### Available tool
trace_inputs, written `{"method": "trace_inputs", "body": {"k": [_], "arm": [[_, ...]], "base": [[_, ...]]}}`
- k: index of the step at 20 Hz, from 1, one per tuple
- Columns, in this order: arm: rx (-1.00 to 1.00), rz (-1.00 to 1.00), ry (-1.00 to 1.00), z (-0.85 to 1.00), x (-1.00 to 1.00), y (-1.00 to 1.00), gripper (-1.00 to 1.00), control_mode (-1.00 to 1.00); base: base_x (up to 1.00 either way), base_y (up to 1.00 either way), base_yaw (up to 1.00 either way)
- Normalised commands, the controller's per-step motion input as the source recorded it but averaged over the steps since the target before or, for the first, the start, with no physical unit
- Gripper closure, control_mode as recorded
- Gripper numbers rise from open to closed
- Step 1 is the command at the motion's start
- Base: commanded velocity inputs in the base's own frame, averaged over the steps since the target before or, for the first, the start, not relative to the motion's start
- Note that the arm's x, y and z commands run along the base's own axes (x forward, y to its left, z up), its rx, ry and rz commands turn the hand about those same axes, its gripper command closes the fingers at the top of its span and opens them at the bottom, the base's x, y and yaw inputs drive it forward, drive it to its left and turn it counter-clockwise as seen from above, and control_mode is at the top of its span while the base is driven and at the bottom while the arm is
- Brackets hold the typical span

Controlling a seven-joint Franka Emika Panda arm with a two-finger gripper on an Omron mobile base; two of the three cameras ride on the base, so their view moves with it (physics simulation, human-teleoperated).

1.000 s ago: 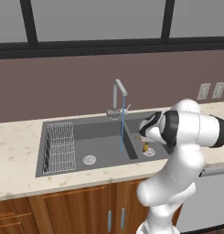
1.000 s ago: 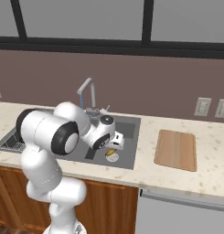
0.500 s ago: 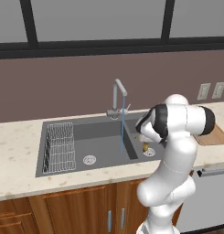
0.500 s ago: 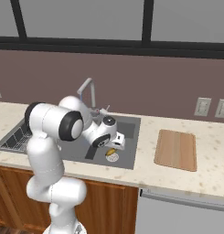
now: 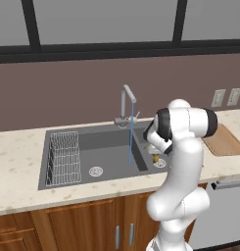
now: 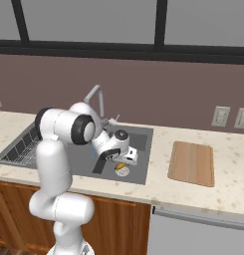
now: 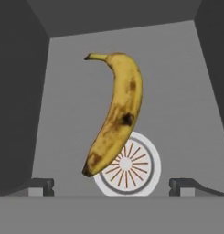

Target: Pick the banana from the sink and place it on the cutting board to airdry. Then turn off the sink faucet.

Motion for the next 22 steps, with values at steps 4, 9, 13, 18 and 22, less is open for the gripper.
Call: {"method": "trace_inputs", "body": {"k": [4,9,13,18,22], "arm": [[0.0,0.0,0.0,-0.23,0.26,-0.03,-1.0,-1.0],[0.0,0.0,0.0,-0.19,0.29,0.0,-1.0,-1.0],[0.0,0.0,0.0,-0.15,0.3,0.0,-1.0,-1.0],[0.0,0.0,0.01,-0.19,0.3,0.0,-1.0,-1.0],[0.0,0.0,0.03,-0.23,0.33,0.0,-1.0,-1.0]], "base": [[0.0,0.0,0.0],[0.0,0.0,0.0],[0.0,0.0,0.0],[0.0,0.0,0.0],[0.0,0.0,0.0]]}}
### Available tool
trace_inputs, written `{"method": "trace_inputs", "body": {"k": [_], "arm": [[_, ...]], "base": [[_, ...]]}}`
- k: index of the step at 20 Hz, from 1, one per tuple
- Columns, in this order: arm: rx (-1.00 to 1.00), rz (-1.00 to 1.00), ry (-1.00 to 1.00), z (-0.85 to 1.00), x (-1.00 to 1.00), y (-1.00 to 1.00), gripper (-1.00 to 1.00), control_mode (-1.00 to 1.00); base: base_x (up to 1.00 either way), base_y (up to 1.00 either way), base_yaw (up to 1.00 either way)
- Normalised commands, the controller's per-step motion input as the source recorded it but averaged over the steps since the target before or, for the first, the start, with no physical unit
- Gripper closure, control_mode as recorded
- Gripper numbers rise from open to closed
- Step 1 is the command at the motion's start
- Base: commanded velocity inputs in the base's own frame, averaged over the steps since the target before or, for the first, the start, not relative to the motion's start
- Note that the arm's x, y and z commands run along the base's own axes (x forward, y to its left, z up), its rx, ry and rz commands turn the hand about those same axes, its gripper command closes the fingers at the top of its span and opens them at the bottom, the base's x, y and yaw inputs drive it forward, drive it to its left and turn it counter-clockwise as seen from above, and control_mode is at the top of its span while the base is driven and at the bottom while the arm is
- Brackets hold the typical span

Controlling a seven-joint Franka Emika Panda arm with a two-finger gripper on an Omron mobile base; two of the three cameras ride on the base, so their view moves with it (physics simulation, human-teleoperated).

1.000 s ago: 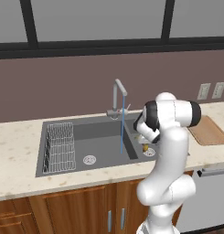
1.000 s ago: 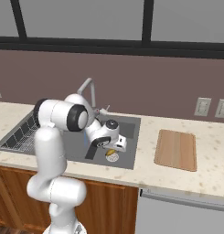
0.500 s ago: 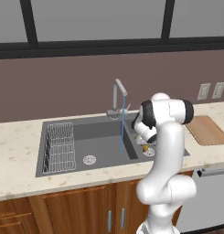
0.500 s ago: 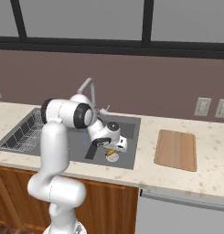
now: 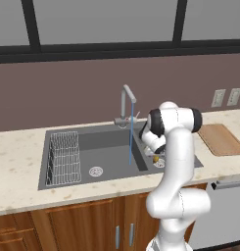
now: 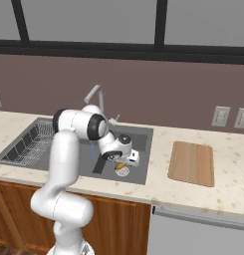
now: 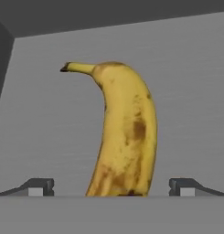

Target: Pick the banana from the sink and place it on the cutting board to airdry. Then turn off the sink faucet.

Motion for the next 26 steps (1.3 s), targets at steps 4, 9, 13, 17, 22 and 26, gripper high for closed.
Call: {"method": "trace_inputs", "body": {"k": [4,9,13,17,22,26], "arm": [[0.0,0.0,0.03,-0.24,0.33,0.0,-1.0,-1.0],[0.0,0.0,0.02,-0.2,0.29,0.0,1.0,-1.0],[0.0,0.0,0.0,0.0,0.04,0.0,1.0,-1.0],[0.0,0.0,0.0,0.13,0.0,0.0,1.0,-1.0],[0.0,0.0,-0.04,0.31,0.0,0.0,1.0,-1.0],[0.0,0.0,-0.09,0.4,-0.02,0.0,1.0,-1.0]], "base": [[0.0,0.0,0.0],[0.0,0.0,0.0],[0.0,0.0,0.0],[0.0,0.0,0.0],[0.0,0.0,0.0],[0.0,0.0,0.0]]}}
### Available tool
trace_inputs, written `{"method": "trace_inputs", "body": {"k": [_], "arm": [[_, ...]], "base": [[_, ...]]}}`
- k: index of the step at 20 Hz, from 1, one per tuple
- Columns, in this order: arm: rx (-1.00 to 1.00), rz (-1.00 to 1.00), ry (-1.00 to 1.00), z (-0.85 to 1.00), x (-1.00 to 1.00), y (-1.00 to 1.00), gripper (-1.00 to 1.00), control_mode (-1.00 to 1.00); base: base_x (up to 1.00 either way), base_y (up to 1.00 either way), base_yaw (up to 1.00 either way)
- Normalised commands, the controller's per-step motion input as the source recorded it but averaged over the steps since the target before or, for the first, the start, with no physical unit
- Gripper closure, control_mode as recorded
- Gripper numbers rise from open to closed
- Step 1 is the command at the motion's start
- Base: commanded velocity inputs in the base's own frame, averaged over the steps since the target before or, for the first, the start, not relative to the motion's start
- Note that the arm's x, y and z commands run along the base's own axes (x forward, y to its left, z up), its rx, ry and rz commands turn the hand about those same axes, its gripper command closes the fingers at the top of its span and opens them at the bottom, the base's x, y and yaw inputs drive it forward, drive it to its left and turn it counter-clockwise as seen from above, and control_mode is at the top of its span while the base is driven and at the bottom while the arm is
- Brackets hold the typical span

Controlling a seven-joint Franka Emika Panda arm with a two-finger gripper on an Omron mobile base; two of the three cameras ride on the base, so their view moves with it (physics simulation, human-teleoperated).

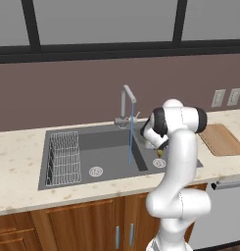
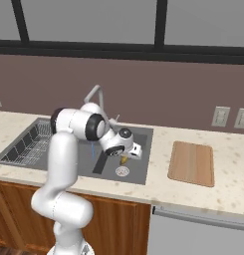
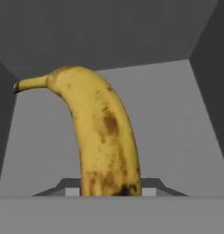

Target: Pick the banana from the sink and place it on the cutting board to airdry. Then turn off the sink faucet.

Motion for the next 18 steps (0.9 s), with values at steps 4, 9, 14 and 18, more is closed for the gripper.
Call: {"method": "trace_inputs", "body": {"k": [4,9,14,18], "arm": [[0.0,0.0,-0.1,0.46,-0.08,0.0,1.0,-1.0],[0.0,0.0,-0.12,0.45,-0.28,0.0,1.0,-1.0],[0.0,0.0,-0.1,0.56,-0.37,0.0,1.0,-1.0],[0.0,0.0,-0.05,0.65,-0.42,0.0,1.0,-1.0]], "base": [[0.0,0.0,0.0],[0.0,0.0,0.0],[0.0,0.0,0.0],[0.0,0.0,0.0]]}}
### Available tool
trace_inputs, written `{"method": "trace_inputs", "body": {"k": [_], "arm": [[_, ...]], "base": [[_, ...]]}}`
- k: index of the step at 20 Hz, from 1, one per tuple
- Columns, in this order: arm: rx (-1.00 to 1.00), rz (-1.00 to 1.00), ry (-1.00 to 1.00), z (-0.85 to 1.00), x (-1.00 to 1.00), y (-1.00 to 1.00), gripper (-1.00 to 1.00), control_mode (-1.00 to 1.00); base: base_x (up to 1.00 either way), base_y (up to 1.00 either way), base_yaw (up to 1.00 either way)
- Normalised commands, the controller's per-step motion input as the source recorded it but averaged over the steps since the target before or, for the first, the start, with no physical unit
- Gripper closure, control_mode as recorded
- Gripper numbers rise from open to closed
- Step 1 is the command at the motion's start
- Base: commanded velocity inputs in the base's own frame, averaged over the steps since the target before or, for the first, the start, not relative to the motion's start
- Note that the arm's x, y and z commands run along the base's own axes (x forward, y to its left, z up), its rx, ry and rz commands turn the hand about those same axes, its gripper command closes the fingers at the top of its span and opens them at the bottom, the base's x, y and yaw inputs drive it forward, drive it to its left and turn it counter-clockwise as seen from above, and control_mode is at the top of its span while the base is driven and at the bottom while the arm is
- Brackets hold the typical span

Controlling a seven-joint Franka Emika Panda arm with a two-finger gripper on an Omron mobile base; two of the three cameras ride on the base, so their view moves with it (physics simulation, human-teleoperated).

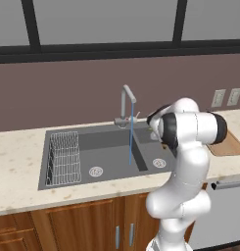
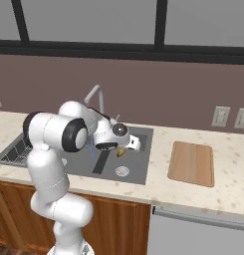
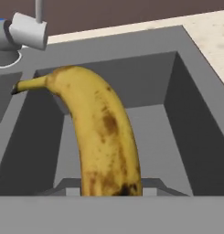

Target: Pick the banana from the sink and place it on the cutting board to airdry. Then turn off the sink faucet.

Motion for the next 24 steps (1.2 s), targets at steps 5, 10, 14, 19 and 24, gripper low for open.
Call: {"method": "trace_inputs", "body": {"k": [5,10,14,19,24], "arm": [[-0.01,0.0,0.0,0.73,-0.49,-0.01,1.0,-1.0],[0.0,0.0,0.1,0.98,-0.38,-0.08,1.0,-1.0],[0.0,0.0,0.08,1.0,-0.36,-0.13,1.0,-1.0],[0.0,0.02,0.06,1.0,-0.32,-0.12,1.0,-1.0],[0.0,0.03,0.03,1.0,-0.36,-0.09,1.0,-1.0]], "base": [[0.0,0.0,0.0],[0.0,0.0,0.0],[0.0,0.0,0.0],[0.0,0.0,0.0],[0.0,0.0,0.0]]}}
